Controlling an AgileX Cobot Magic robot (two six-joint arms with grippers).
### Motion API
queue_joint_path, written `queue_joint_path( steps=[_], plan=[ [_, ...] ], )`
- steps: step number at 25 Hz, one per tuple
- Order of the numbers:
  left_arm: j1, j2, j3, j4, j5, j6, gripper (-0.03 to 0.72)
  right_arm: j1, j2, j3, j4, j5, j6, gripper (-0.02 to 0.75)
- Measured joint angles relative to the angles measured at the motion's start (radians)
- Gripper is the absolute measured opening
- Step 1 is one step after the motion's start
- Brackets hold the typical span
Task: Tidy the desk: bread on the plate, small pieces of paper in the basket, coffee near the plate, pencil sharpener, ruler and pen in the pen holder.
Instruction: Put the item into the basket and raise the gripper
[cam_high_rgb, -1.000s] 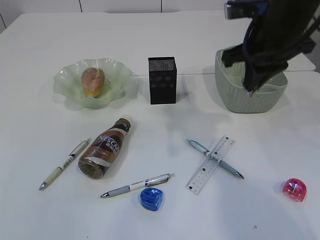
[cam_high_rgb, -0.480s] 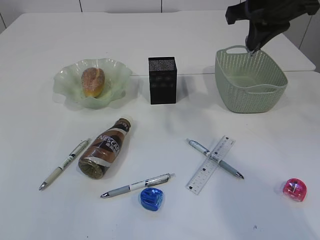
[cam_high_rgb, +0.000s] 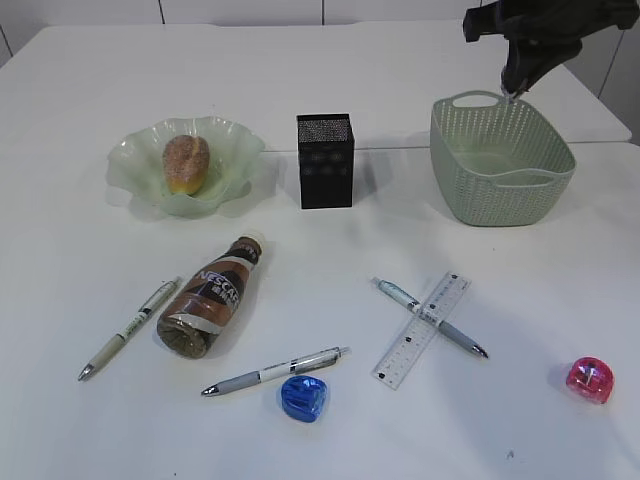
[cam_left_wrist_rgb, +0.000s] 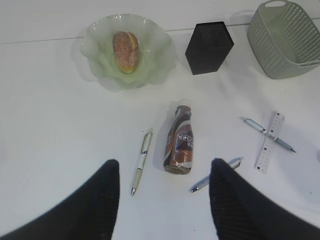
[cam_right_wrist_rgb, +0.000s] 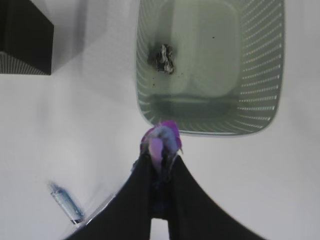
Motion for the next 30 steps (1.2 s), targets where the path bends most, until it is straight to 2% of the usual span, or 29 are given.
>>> queue_joint_path(
  steps=[5, 15, 23, 26, 27, 28, 29, 30],
  plan=[
    [0.0, 0.0, 0.0, -0.002, 0.0, 0.0, 0.401, -0.034, 0.074, -0.068, 0.0, -0.002, 0.0, 0.053],
    [0.0, 0.0, 0.0, -0.004, 0.0, 0.0, 0.401, -0.101, 0.369, -0.297, -0.002, -0.041, 0.001, 0.053],
    [0.0, 0.0, 0.0, -0.008, 0.0, 0.0, 0.401, -0.122, 0.425, -0.321, -0.002, -0.089, 0.009, 0.068],
    [0.0, 0.0, 0.0, -0.01, 0.0, 0.0, 0.401, -0.123, 0.429, -0.323, -0.002, -0.097, 0.009, 0.108],
    [0.0, 0.0, 0.0, -0.012, 0.0, 0.0, 0.401, -0.123, 0.43, -0.323, -0.002, -0.111, 0.009, 0.208],
    [0.0, 0.0, 0.0, -0.014, 0.0, 0.0, 0.401, -0.123, 0.432, -0.323, -0.002, -0.114, 0.009, 0.253],
    [0.0, 0.0, 0.0, -0.02, 0.0, 0.0, 0.401, -0.123, 0.432, -0.323, -0.002, -0.114, 0.009, 0.253],
    [0.0, 0.0, 0.0, -0.027, 0.0, 0.0, 0.401, -0.123, 0.442, -0.325, -0.002, -0.118, 0.009, 0.384]
  ],
)
